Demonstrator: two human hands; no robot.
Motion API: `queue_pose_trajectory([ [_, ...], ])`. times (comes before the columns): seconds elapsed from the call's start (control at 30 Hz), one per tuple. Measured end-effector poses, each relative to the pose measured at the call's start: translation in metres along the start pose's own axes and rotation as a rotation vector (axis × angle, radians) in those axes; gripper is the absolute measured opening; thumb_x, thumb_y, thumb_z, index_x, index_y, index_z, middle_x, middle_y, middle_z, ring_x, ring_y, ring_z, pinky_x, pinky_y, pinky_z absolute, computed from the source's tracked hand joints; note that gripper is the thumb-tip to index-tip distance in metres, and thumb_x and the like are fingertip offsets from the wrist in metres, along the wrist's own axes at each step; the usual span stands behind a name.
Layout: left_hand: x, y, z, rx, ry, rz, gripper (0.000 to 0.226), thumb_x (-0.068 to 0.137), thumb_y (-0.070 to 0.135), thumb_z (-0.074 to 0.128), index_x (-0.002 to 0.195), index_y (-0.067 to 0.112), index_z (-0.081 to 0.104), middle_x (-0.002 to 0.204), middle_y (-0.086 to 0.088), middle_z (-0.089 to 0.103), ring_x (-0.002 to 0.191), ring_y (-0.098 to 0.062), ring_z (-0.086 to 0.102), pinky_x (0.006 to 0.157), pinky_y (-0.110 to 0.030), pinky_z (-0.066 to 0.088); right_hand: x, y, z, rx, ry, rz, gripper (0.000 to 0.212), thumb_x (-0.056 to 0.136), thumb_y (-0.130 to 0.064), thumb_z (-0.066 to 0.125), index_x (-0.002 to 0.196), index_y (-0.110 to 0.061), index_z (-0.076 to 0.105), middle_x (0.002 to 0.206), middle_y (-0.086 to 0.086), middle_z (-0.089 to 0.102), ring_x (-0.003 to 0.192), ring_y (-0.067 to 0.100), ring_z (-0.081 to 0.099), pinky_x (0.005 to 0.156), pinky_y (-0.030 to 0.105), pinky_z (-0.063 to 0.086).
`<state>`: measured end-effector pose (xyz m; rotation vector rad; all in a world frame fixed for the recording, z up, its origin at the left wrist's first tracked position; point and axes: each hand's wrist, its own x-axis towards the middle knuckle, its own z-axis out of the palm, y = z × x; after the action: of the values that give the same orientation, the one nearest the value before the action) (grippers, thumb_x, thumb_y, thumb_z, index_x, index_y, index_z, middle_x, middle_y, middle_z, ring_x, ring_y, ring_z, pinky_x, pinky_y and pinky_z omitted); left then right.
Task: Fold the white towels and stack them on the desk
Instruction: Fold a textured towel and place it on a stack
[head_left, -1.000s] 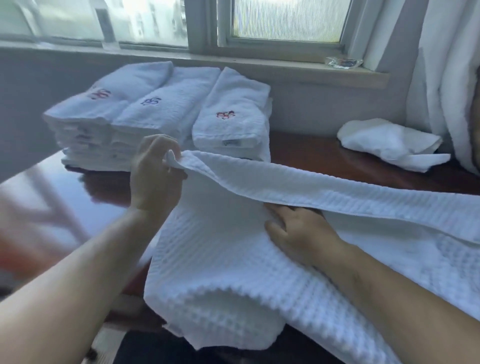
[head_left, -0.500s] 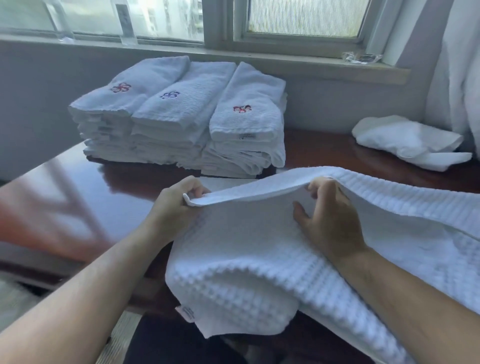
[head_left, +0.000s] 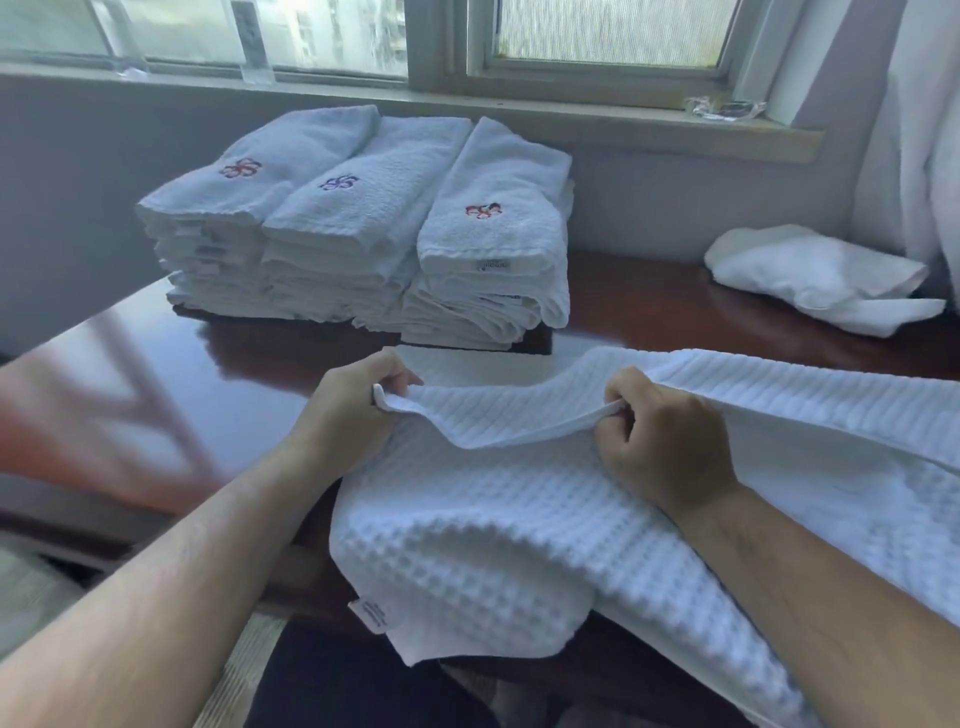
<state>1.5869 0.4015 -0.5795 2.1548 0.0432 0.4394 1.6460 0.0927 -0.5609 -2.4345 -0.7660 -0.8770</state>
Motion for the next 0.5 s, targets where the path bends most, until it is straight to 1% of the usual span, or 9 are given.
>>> queue_pose_trajectory([
  [0.07, 0.001, -0.001, -0.002, 0.042, -0.028, 0.019, 0.02, 0.073, 0.006, 0.052, 0.075, 0.025, 0.055, 0.096, 0.016, 0.071, 0.086, -0.016, 0.067, 0.064, -0.036, 0.051, -0.001, 0.003, -0.001, 0.05, -0.047, -0.045, 0.01, 0.068, -0.004, 0.048, 0.065, -0.014, 0.048, 0.045, -0.006, 0.032, 0.038, 0.022, 0.032, 0.044, 0.023, 0.026],
  [0.1, 0.002, -0.001, -0.003, 0.058, -0.049, 0.017, 0.026, 0.075, 0.001, 0.053, 0.076, 0.026, 0.056, 0.096, 0.018, 0.07, 0.087, -0.01, 0.065, 0.064, -0.028, 0.05, 0.0, 0.004, -0.001, 0.068, -0.088, -0.052, 0.014, 0.069, -0.002, 0.048, 0.065, -0.015, 0.047, 0.044, -0.006, 0.032, 0.037, 0.022, 0.031, 0.045, 0.023, 0.024],
  [0.13, 0.004, -0.002, -0.005, 0.105, -0.074, 0.009, 0.033, 0.077, -0.003, 0.056, 0.076, 0.03, 0.058, 0.095, 0.019, 0.069, 0.087, -0.006, 0.064, 0.067, -0.023, 0.048, 0.0, 0.006, 0.0, 0.079, -0.137, -0.04, 0.018, 0.071, -0.001, 0.05, 0.065, -0.017, 0.048, 0.044, -0.005, 0.035, 0.038, 0.022, 0.034, 0.044, 0.023, 0.025],
  [0.2, 0.006, -0.002, -0.009, 0.291, -0.104, 0.013, 0.049, 0.081, -0.004, 0.063, 0.08, 0.045, 0.06, 0.094, 0.022, 0.066, 0.092, -0.005, 0.063, 0.074, -0.02, 0.047, 0.001, 0.01, 0.002, 0.094, -0.208, -0.006, 0.022, 0.076, 0.0, 0.055, 0.069, -0.021, 0.051, 0.045, -0.005, 0.044, 0.041, 0.02, 0.044, 0.043, 0.025, 0.031],
  [0.23, 0.008, -0.003, -0.012, 0.341, -0.11, -0.004, 0.052, 0.082, -0.004, 0.064, 0.081, 0.048, 0.061, 0.099, 0.024, 0.066, 0.099, -0.005, 0.064, 0.081, -0.023, 0.049, 0.001, 0.01, 0.003, 0.106, -0.216, -0.002, 0.021, 0.077, -0.003, 0.056, 0.07, -0.022, 0.052, 0.046, -0.005, 0.047, 0.042, 0.018, 0.047, 0.043, 0.026, 0.034],
  [0.3, 0.007, -0.004, -0.018, 0.305, -0.127, -0.032, 0.052, 0.082, -0.006, 0.058, 0.086, 0.045, 0.067, 0.119, 0.025, 0.066, 0.117, -0.008, 0.061, 0.098, -0.036, 0.05, 0.001, 0.009, 0.002, 0.148, -0.194, -0.016, 0.015, 0.078, -0.01, 0.053, 0.071, -0.024, 0.053, 0.049, -0.007, 0.049, 0.044, 0.014, 0.048, 0.042, 0.027, 0.038],
  [0.37, 0.005, -0.004, -0.023, 0.313, -0.099, -0.013, 0.057, 0.081, -0.008, 0.057, 0.097, 0.045, 0.072, 0.13, 0.018, 0.064, 0.128, -0.012, 0.056, 0.11, -0.046, 0.041, 0.0, 0.009, 0.0, 0.197, -0.163, -0.038, 0.012, 0.077, -0.013, 0.05, 0.072, -0.023, 0.055, 0.052, -0.008, 0.051, 0.047, 0.011, 0.049, 0.043, 0.028, 0.04],
  [0.43, 0.004, -0.005, -0.026, 0.474, -0.02, 0.066, 0.058, 0.079, -0.004, 0.063, 0.116, 0.039, 0.073, 0.138, 0.011, 0.061, 0.132, -0.015, 0.053, 0.114, -0.053, 0.034, 0.001, 0.01, 0.0, 0.223, -0.156, -0.035, 0.01, 0.077, -0.017, 0.051, 0.073, -0.024, 0.056, 0.054, -0.009, 0.053, 0.05, 0.01, 0.051, 0.044, 0.028, 0.041],
  [0.5, 0.002, -0.005, -0.028, 0.627, -0.025, 0.089, 0.057, 0.084, 0.007, 0.068, 0.127, 0.045, 0.066, 0.145, 0.014, 0.054, 0.136, -0.015, 0.048, 0.116, -0.052, 0.028, 0.001, 0.011, 0.001, 0.226, -0.178, -0.013, 0.009, 0.079, -0.023, 0.05, 0.072, -0.026, 0.055, 0.054, -0.01, 0.053, 0.051, 0.011, 0.052, 0.044, 0.027, 0.041],
])
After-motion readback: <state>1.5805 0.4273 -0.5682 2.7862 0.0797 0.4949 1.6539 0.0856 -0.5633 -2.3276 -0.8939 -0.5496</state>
